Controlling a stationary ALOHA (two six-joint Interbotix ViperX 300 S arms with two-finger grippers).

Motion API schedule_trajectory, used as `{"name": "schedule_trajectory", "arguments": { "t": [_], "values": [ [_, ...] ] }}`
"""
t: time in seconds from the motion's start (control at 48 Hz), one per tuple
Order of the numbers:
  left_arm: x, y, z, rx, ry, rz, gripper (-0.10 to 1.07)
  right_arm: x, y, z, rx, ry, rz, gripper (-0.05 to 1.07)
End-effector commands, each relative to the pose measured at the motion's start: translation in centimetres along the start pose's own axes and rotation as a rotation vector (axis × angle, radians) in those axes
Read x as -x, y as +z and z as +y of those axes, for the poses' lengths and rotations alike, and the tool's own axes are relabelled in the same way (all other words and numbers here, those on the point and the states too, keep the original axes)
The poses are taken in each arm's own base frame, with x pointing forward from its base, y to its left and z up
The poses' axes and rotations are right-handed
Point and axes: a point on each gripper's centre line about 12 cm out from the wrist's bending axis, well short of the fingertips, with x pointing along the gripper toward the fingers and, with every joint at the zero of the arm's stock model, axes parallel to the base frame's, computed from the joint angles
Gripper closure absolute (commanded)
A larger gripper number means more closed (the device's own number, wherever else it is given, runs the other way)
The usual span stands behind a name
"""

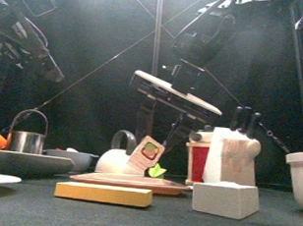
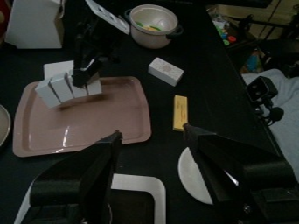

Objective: Place white sushi roll in cutting orientation

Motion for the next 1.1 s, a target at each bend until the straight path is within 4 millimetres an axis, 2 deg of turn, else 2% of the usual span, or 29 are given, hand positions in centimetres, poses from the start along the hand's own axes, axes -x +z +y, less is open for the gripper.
{"name": "schedule_trajectory", "arguments": {
  "t": [0.0,0.312,0.562,0.792,0.917,1.083],
  "values": [
    [0.0,0.6,0.0,0.001,0.001,-0.015,0.05,0.8,0.6,0.8,-0.024,0.028,0.001,0.21],
    [0.0,0.6,0.0,0.001,0.000,-0.017,0.05,0.6,0.1,0.7,-0.019,0.027,0.027,0.01],
    [0.0,0.6,0.0,0.001,0.001,-0.015,0.05,0.8,-0.5,1.5,-0.016,0.085,0.079,0.01],
    [0.0,0.6,0.0,-0.001,0.001,-0.015,0.05,0.8,-0.4,1.0,0.001,0.082,0.083,0.01],
    [0.0,0.6,0.0,-0.004,0.001,-0.015,0.05,1.6,0.0,0.9,0.043,0.111,0.094,0.01],
    [0.0,0.6,0.0,-0.005,0.000,-0.017,0.05,3.9,1.2,0.4,0.140,0.171,0.120,0.01]
  ]
}}
